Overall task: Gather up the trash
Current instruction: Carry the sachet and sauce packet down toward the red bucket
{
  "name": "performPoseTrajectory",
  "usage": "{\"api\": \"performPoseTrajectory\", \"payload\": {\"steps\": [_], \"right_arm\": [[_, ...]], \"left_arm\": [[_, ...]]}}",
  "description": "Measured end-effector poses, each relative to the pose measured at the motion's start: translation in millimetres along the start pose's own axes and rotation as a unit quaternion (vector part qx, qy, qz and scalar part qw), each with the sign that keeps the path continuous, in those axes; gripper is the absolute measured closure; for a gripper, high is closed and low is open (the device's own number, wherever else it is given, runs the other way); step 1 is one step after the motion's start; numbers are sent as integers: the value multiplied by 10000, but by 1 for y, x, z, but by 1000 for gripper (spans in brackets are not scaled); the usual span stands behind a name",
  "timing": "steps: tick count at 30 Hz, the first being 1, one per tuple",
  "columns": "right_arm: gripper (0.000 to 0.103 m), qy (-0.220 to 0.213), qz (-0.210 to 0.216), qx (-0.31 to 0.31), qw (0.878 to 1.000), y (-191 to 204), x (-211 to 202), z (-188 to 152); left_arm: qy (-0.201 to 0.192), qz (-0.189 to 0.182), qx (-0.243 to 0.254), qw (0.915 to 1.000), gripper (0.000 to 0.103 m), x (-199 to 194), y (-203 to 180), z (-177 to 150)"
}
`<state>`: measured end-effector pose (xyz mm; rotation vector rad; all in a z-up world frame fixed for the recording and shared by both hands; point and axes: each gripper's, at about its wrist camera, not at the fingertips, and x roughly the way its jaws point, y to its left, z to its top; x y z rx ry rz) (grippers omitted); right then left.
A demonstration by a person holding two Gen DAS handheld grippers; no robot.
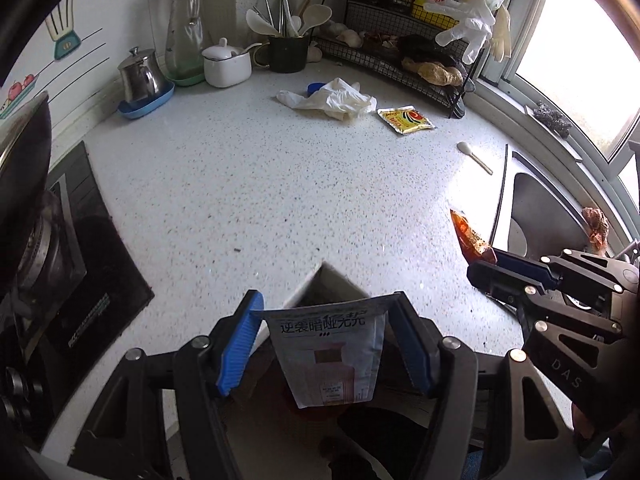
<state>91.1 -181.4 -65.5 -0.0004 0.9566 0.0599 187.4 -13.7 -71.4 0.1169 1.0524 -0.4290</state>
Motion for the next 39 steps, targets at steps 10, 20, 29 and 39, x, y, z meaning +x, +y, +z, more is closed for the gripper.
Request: {"api": "performPoseTrajectory", "payload": {"steps": [10,20,29,39], "right_arm": [[91,371,220,-301,9986,49,-5,-62],[91,982,321,-387,9939,73,45,-122],[91,1410,346,-278,9890,73,134,-164],[91,1554,55,-43,9878,59,242,-213]], "left_arm": [[347,103,-431,9984,40,-13,17,-101],[971,75,-806,9920,40,40,39,-175],[1295,67,-865,9878,40,134,63,-221],[1538,-276,-791,9845,40,257,75,-266]]}}
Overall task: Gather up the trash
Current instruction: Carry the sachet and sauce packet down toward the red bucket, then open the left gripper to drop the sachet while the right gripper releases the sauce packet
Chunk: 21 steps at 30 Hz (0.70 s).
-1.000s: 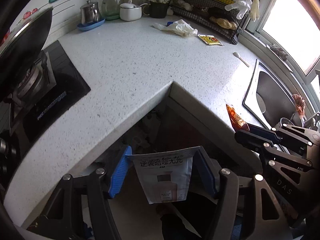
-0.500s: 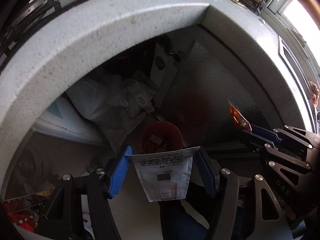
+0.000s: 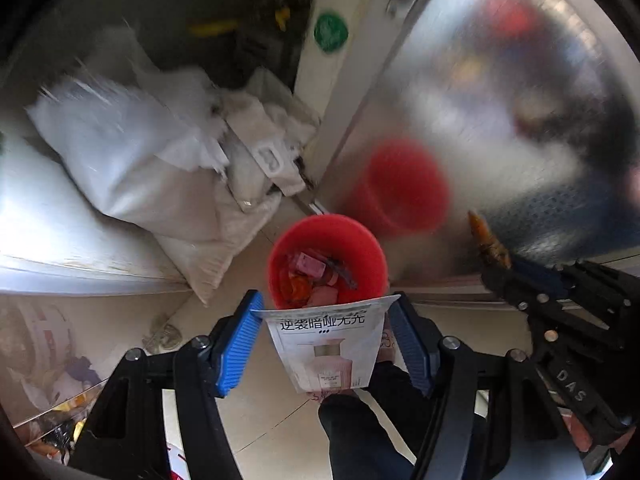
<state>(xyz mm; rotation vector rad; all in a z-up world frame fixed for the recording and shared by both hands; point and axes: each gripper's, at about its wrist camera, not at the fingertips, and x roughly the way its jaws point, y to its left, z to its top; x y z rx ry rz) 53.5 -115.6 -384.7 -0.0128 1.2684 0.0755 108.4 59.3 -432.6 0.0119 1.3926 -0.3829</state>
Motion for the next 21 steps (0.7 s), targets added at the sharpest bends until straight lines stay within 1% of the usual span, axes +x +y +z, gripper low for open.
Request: {"api": "performPoseTrajectory", "payload": {"steps": [3,6,8,12,15,18,19,20,21], "right_arm": [[91,-69,-62,53,9999,-4,26,-4],[91,74,-65,165,9998,-12,47,-7],[91,98,-102,204,9997,-18,56,-11],[91,162,-134,329,9992,-30,70,-19],[91,190,-182,487,9985,-40,78,-23],[91,191,-230,656,9974,-49,77,-24],[91,174,-256,679,9972,-51,76,-25],[91,175,-272,701,9970,-53,76,-25],[91,186,-247,729,9969,-55,78,-24]], "left_arm": [[137,-128,30,9998,41,37,6,-5],[239,-162,157,9995,40,69,4,-7],[278,-182,231,9992,40,83,0,-7],[287,-312,380,9984,40,105,-12,-4],[303,-287,579,9975,40,116,-23,-3],[347,-302,668,9967,40,123,-31,-3],[381,-319,688,9964,38,123,-32,-3],[419,-331,708,9961,31,124,-33,-3],[447,-320,735,9958,26,125,-34,-4]]}}
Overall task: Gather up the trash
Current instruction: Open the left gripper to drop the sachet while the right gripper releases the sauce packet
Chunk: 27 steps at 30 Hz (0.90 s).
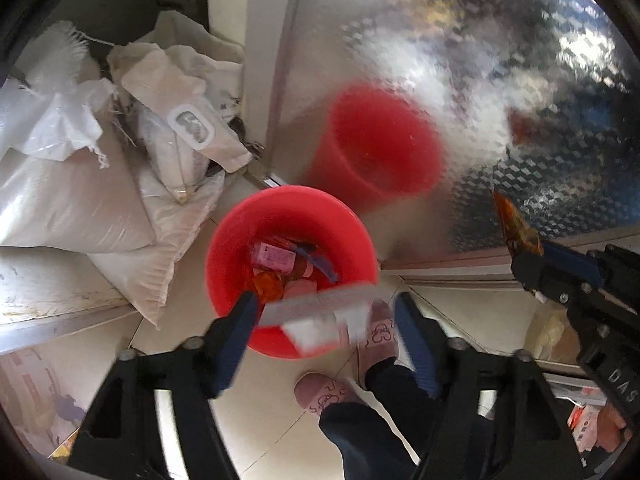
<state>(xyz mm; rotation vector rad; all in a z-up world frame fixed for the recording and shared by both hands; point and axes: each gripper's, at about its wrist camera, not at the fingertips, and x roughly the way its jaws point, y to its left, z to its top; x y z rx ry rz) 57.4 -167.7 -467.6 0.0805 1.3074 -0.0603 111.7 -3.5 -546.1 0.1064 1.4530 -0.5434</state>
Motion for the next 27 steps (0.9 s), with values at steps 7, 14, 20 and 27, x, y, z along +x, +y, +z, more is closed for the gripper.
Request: {"api": "performPoseTrajectory", "payload": {"steps": [7,14,20,27], "right_arm": [[91,-21,172,-68,9998,2,-3,-3],[91,79,333,-397,9986,21,0,-2],[91,216,479,-862,9949,47,10,0],[91,299,533,-1329,9892,75,23,-2]], "left_arm": [[133,52,-128,9998,20,2,2,-9],[85,215,-531,9983,19,-13,24,-25],[-14,462,-933,9946,19,-25,54,-43],[-62,576,-1283,9900,19,-31,79,-62]]}}
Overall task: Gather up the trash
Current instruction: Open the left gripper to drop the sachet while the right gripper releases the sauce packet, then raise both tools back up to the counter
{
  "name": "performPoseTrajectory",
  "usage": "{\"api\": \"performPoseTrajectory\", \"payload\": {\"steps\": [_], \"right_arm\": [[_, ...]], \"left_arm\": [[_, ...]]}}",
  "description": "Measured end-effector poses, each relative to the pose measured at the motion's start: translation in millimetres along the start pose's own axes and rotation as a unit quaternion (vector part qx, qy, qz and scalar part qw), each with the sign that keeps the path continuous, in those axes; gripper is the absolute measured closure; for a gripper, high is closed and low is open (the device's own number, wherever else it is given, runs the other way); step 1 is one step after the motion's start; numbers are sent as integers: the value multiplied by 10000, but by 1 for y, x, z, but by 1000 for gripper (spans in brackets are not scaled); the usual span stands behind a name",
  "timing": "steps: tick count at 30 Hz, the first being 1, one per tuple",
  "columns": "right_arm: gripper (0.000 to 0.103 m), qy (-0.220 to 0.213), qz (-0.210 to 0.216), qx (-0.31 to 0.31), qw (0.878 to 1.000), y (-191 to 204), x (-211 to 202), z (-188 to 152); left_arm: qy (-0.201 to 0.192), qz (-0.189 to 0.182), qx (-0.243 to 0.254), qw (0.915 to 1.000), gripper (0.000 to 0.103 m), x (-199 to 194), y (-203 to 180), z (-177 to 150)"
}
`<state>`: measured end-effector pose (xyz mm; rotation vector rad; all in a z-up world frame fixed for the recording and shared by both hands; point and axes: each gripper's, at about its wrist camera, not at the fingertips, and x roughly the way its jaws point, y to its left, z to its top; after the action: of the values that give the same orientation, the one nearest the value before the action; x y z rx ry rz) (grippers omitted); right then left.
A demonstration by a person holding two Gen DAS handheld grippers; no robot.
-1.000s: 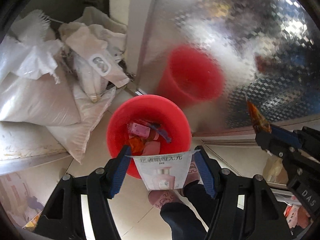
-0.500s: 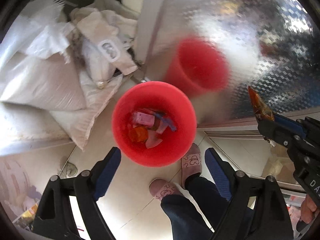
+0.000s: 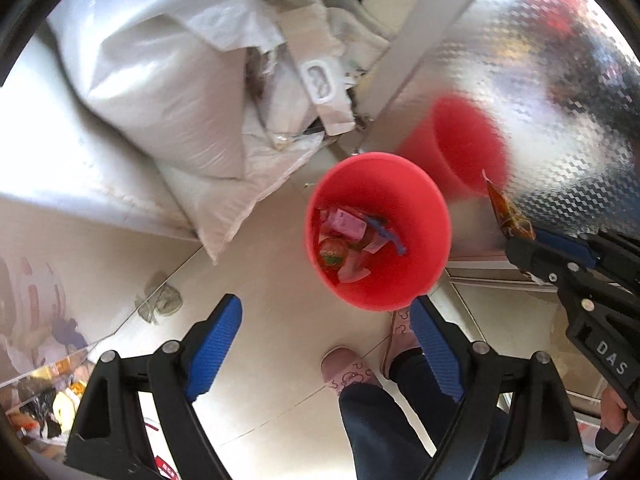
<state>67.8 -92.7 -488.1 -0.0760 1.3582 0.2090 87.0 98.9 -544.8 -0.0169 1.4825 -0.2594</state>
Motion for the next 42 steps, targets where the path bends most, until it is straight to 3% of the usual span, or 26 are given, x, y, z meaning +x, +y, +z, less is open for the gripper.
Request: {"api": "performPoseTrajectory", "payload": {"steps": [10,13,15,21,27,33,42], "right_arm": [[91,101,-98,-232,9996,14,8,4],[76,195,-129,-220,9995,15,10,6],[53,186,-131,-220,9995,15,10,4],[41,117,-157,-193,9996,13,-7,-3],[33,-126,-394,-230,9989,19,-56,-2],[19,-483,-553,-314,9968,30,-136,3],[9,-1177,-909,-74,9889,36,-268,16]], "left_arm": [[-22,18,-144,9999,19,-2,12,-9],[-36,73,-101,9999,19,-3,10,-10],[-58,102,-76,9999,19,-6,8,-11],[-136,197,-34,9997,19,-29,2,-15],[-436,436,-32,9981,19,-98,-8,-18],[-797,517,-130,9954,18,-194,-23,-19],[-1549,618,-135,9859,18,-327,-53,-3]]}}
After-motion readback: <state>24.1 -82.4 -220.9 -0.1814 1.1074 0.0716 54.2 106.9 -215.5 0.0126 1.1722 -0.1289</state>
